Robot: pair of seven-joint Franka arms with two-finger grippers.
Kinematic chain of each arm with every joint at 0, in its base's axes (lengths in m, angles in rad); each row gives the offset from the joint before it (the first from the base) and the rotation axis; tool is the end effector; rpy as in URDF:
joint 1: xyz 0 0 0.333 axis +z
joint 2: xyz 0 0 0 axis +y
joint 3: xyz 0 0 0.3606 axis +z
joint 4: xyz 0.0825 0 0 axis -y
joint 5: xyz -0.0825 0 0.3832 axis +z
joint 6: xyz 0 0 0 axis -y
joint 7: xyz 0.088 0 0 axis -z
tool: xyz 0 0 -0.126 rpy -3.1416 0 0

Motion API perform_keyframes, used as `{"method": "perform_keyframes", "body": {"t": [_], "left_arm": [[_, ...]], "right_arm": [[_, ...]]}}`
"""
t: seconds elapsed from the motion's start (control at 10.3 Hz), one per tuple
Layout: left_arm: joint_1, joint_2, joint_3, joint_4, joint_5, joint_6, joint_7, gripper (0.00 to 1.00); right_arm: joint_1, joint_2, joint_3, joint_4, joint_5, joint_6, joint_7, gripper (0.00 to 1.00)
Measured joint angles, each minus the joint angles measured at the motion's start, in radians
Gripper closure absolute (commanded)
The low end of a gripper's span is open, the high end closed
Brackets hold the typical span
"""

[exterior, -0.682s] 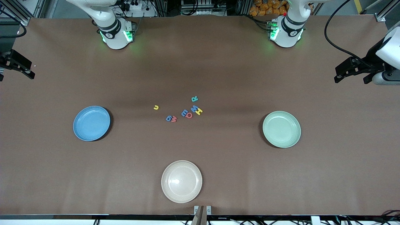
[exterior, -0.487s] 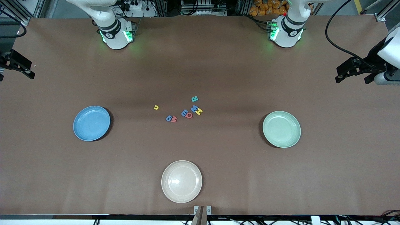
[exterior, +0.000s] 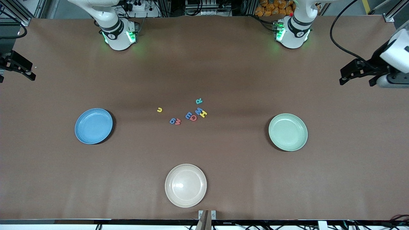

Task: Sort upper and lower case letters into plates
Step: 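Move the left gripper over the teal R letter, then lower the left gripper and grasp the teal R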

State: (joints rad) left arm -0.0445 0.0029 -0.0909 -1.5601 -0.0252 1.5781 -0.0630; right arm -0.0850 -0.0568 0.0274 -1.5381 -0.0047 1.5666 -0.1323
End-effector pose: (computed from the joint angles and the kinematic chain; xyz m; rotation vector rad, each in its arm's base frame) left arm 0.5505 -0.0781 0.6542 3.1126 -0.1127 0.0195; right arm 0.5337 -0.0308 0.6961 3.1223 0.1164 0.1318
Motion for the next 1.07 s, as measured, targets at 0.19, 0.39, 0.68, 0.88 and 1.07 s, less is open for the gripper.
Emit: {"method": "perform_keyframes", "body": {"t": [0.19, 0.39, 0.68, 0.88, 1.07], "left_arm": [[-0.036, 0.041, -0.080, -0.006, 0.000, 0.000, -0.097, 0.00], [-0.094, 0.098, -0.165, -0.008, 0.000, 0.014, -0.297, 0.00], [-0.235, 0.205, -0.194, -0.012, 0.000, 0.114, -0.544, 0.00], [-0.343, 0.291, -0.197, -0.014, 0.000, 0.207, -0.716, 0.00], [-0.440, 0.383, -0.197, -0.014, 0.000, 0.322, -0.859, 0.00]], "right_arm": [[-0.004, 0.013, -0.004, -0.001, 0.000, -0.005, 0.000, 0.00], [-0.015, 0.058, -0.006, -0.002, 0.000, -0.003, 0.000, 0.00], [-0.042, 0.185, -0.009, -0.001, 0.000, 0.026, -0.001, 0.00], [-0.042, 0.259, -0.005, 0.000, 0.006, 0.078, -0.001, 0.00], [-0.040, 0.303, -0.001, 0.002, 0.012, 0.105, -0.001, 0.00]]}}
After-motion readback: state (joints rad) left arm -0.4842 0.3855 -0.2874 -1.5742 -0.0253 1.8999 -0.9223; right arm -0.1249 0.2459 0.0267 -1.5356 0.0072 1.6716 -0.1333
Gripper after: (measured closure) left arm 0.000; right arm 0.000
